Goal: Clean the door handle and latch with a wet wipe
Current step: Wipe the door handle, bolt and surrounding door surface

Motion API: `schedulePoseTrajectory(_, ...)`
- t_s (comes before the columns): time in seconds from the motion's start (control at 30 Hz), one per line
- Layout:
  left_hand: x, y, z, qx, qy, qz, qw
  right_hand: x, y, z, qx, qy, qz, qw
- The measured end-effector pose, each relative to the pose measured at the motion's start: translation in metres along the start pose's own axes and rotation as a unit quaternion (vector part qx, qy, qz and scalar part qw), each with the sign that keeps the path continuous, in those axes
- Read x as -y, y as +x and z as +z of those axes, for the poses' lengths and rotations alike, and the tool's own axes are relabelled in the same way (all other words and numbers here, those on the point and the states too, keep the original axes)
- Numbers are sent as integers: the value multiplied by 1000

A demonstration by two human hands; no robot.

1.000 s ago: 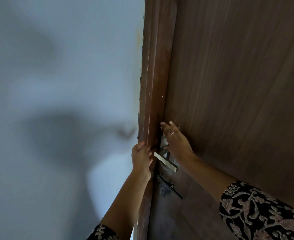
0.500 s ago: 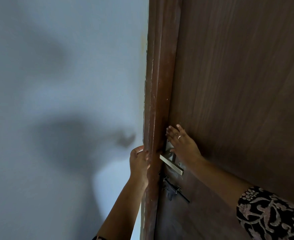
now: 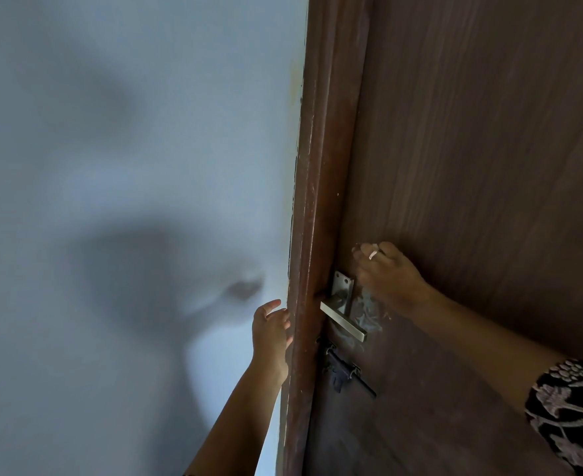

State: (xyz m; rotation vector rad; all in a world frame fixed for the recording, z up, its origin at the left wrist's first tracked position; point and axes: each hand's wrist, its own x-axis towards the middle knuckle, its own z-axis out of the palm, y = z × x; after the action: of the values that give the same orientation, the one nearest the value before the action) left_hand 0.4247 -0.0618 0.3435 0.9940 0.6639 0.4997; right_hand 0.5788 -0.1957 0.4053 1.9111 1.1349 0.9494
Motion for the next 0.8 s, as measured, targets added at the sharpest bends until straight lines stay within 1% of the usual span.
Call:
schedulePoseTrajectory(0.1,3,-4,7,10,-10,-5,1000,-1,14,0,-56,25,77,995)
schedulePoseTrajectory(0.13,4,-5,10,13,-6,-6,1000,1,16,-3,-59,32,91,994)
schedulePoseTrajectory(0.2,5,-8,15,17,7,-8,1000,10,12,-1,-28,10,89,996)
schedulePoseTrajectory(0.23,6,-8,16,18,14,-11,1000,17,6,2,-2,0,70,998)
schedulePoseTrajectory(0.3,7,-7,16,21,24,-14,999,23,-10,6,40,11,52,998)
schedulePoseTrajectory(0.4,8,-4,12,22,26,-15,999,23,-27,4,45,40,70,996)
schedulePoseTrajectory(0.5,10,-2,10,16,27,-17,999,19,-21,-2,26,63,126,990)
schedulePoseTrajectory(0.57,11,-2,11,17,27,-20,999,19,-11,-2,30,74,149,986)
schedulePoseTrajectory(0.63,12,-2,12,20,36,-21,999,26,-8,2,42,71,127,988)
schedulePoseTrajectory(0.73,10,-4,11,30,32,-16,999,43,-26,10,64,51,60,995)
schedulePoseTrajectory(0.8,10,-2,5,33,21,-14,999,48,-42,12,63,61,59,994)
